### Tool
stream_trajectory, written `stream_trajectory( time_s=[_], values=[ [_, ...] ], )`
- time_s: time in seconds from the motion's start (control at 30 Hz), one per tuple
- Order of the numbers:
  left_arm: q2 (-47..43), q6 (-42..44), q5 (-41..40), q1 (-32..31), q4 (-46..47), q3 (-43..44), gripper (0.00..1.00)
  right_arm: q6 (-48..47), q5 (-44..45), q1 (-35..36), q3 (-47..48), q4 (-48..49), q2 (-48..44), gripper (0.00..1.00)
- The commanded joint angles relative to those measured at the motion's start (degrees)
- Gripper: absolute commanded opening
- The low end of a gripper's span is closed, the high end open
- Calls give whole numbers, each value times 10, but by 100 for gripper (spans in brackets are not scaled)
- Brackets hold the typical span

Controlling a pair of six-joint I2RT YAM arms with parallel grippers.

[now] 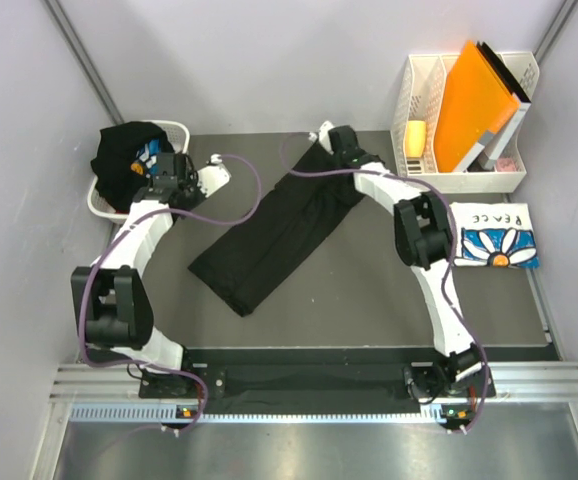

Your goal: Fold and stack the t-shirts

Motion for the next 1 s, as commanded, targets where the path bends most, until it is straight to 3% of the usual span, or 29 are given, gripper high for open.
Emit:
stream_trajectory(
  time_s=[0.0, 0.07, 0.17, 0.23, 0.27, 0.3, 0.33, 0.37, 0.4, 0.43, 0.47, 0.57, 0.7, 0.8, 0.97],
  values=[
    [-50, 44, 92, -1, -44, -31, 26, 120, -8, -29, 21, -2, -133, 18],
    [-56, 59, 108, -1, -54, -46, 36, 125, -29, -29, 21, -19, -148, 47],
    [-63, 55, 104, 0, -41, -57, 38, 131, -102, -30, 7, -62, -171, 64],
    [-70, 17, 83, 6, -18, -59, 44, 131, -160, -28, -9, -121, -183, 65],
    [-73, 0, 71, 8, -4, -61, 45, 132, -235, -27, -19, -136, -198, 63],
    [-82, -20, 43, 10, 46, -64, 43, 128, -267, -23, -30, -168, -207, 55],
    [-86, -54, 1, 11, 61, -64, 48, 124, -284, -20, -54, -180, -216, 47],
    [-92, -64, -5, 13, 71, -61, 80, 103, -366, -17, -61, -199, -230, 29],
    [-106, -72, -7, 17, 85, -60, 99, 87, -393, -9, -70, -241, -235, 13],
    [-114, -91, -12, 18, 99, -63, 99, 80, -404, -2, -75, -253, -241, 3],
    [-124, -98, -14, 20, 109, -68, 99, 57, -431, 6, -78, -269, -250, 0],
    [-159, -116, -39, 23, 150, -79, 99, 34, -465, 33, -82, -319, -255, 0],
    [-209, -112, -58, 25, 172, -90, 99, 18, -518, 57, 1, -426, -204, 0],
    [-247, -74, -38, 26, 111, -87, 99, 1, -536, 83, 62, -468, -157, 0],
    [-319, -56, -43, 27, 43, -95, 99, -10, -519, 141, 22, -422, -157, 0]
  ],
)
